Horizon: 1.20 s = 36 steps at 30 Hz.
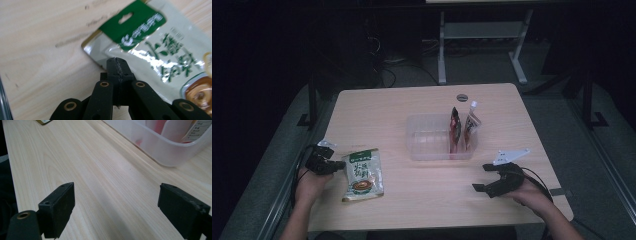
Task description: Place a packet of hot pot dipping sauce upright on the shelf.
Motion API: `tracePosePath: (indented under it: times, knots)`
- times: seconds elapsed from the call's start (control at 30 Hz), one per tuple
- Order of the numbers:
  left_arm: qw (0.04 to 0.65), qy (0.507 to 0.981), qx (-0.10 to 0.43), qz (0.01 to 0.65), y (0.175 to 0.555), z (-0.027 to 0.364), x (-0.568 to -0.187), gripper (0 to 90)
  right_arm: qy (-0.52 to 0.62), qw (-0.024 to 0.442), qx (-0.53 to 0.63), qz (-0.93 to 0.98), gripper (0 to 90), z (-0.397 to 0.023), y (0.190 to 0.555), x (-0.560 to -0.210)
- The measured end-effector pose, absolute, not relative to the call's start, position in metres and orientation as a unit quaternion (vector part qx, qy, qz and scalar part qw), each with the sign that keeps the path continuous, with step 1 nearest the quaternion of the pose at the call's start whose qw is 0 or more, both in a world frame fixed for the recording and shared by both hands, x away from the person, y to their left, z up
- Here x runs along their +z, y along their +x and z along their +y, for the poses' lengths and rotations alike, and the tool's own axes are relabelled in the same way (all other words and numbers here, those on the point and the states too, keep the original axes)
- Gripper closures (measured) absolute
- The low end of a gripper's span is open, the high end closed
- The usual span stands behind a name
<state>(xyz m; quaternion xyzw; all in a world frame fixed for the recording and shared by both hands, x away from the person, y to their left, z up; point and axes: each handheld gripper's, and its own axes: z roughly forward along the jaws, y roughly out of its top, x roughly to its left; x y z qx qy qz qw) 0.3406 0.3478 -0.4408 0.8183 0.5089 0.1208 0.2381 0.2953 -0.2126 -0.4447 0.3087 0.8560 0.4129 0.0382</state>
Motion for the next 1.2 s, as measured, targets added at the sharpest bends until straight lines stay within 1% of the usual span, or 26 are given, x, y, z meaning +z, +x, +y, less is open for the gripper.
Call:
tracePosePath:
  times: [0.13, 0.27, 0.5, 0.57, 0.6, 0.8, 0.9, 0.97, 1.2]
  knots:
    - [0.244, 0.819, 0.115, 0.507, 0.341, 0.348, -0.443, 90.0, 0.31, 0.038, 0.413, 0.856, 13.6, -0.212, 0.296, -0.445]
    - [0.248, 0.828, 0.106, 0.491, 0.342, 0.339, -0.445, 90.0, 0.308, 0.038, 0.412, 0.857, 13.6, -0.212, 0.296, -0.445]
    - [0.256, 0.853, 0.086, 0.446, 0.34, 0.311, -0.446, 90.0, 0.309, 0.039, 0.412, 0.856, 13.6, -0.212, 0.296, -0.445]
    - [0.26, 0.853, 0.083, 0.445, 0.34, 0.308, -0.447, 90.0, 0.309, 0.039, 0.412, 0.856, 13.6, -0.213, 0.296, -0.445]
    - [0.264, 0.859, 0.076, 0.432, 0.338, 0.301, -0.447, 90.0, 0.309, 0.039, 0.412, 0.856, 13.6, -0.213, 0.296, -0.445]
    - [0.286, 0.871, 0.057, 0.396, 0.335, 0.281, -0.447, 90.0, 0.309, 0.039, 0.412, 0.856, 13.6, -0.212, 0.296, -0.445]
    - [0.289, 0.876, 0.052, 0.382, 0.334, 0.275, -0.448, 90.0, 0.31, 0.039, 0.412, 0.856, 13.6, -0.212, 0.296, -0.445]
    - [0.295, 0.883, 0.04, 0.363, 0.331, 0.262, -0.448, 90.0, 0.31, 0.039, 0.412, 0.856, 13.6, -0.212, 0.296, -0.445]
    - [0.301, 0.895, 0.019, 0.33, 0.326, 0.238, -0.448, 90.0, 0.309, 0.039, 0.412, 0.857, 13.6, -0.212, 0.296, -0.445]
